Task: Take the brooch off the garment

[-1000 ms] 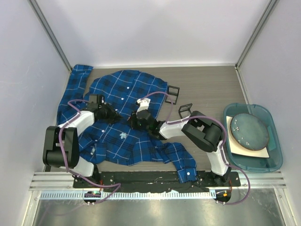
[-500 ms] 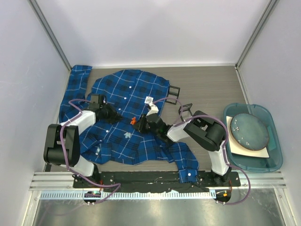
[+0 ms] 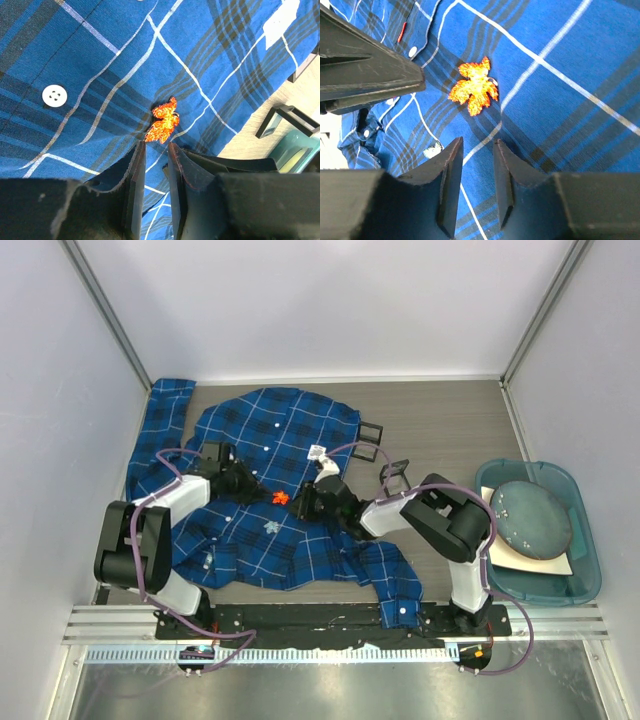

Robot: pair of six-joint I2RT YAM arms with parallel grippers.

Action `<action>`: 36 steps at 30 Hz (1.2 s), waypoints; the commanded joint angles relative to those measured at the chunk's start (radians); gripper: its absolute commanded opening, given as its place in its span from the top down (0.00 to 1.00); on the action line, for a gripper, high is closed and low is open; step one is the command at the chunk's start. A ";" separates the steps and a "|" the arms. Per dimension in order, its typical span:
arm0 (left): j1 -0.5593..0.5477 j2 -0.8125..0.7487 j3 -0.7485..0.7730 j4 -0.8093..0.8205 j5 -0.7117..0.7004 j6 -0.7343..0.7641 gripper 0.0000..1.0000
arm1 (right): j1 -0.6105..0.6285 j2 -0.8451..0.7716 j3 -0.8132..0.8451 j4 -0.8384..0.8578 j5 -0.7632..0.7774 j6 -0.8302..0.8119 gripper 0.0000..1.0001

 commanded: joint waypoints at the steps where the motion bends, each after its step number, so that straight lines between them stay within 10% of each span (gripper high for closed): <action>1: -0.003 0.022 0.032 0.028 0.017 0.006 0.69 | -0.005 -0.038 0.124 -0.208 -0.063 -0.164 0.62; 13: -0.006 0.057 -0.012 0.110 0.067 -0.050 0.57 | -0.071 0.064 0.336 -0.432 -0.184 -0.284 0.50; 36: -0.043 0.077 0.003 0.167 0.109 -0.098 0.63 | -0.085 0.186 0.436 -0.477 -0.274 -0.288 0.83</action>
